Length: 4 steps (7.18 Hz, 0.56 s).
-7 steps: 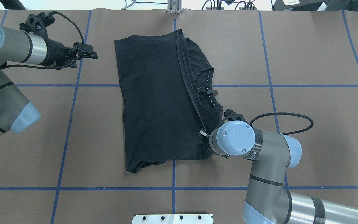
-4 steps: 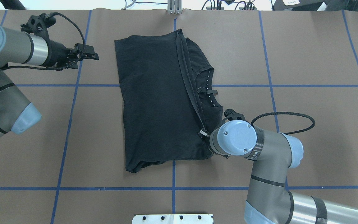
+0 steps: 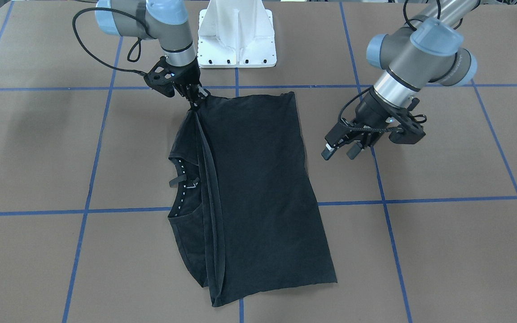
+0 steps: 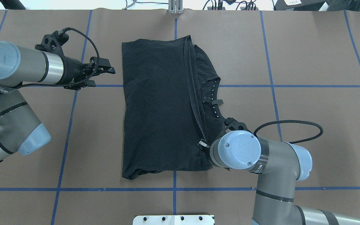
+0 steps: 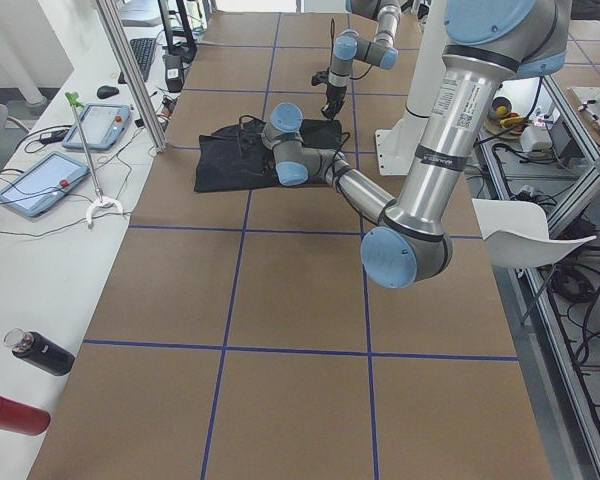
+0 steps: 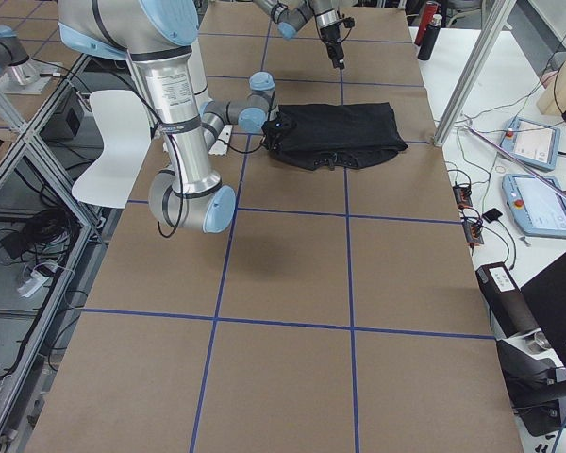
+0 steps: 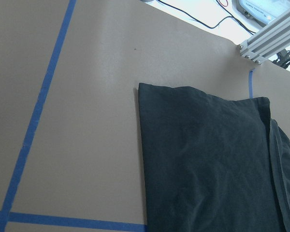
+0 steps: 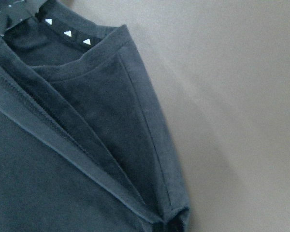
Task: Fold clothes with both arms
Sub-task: 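Move the left gripper to the shirt's near edge, closest to the robot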
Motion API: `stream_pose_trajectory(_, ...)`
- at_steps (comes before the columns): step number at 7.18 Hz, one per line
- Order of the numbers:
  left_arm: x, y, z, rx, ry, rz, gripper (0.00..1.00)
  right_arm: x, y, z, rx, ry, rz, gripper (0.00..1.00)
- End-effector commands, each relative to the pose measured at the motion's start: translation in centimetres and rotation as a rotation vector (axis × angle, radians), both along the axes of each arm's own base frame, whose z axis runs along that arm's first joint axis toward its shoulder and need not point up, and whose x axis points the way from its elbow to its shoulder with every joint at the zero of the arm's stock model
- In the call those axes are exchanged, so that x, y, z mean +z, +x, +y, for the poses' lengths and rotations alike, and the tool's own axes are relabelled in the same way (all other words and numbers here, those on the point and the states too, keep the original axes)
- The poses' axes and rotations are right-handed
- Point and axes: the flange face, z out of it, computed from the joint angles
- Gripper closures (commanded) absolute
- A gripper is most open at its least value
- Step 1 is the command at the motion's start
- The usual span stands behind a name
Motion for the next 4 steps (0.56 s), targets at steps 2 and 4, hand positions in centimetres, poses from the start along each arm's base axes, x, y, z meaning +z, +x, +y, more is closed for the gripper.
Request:
stream_pose_trajectory(2, 2.1, 7.0, 11.6, 0.027, -0.142, 0.017, 0.06, 0.0, -0.5, 3.5, -0.016, -0.045, 0.010, 1.00)
stream_pose_trajectory(4, 3.9, 9.6, 17.1, 0.067, -0.232, 0.006, 0.15, 0.5, -0.4, 3.5, -0.016, -0.047, 0.017, 1.00)
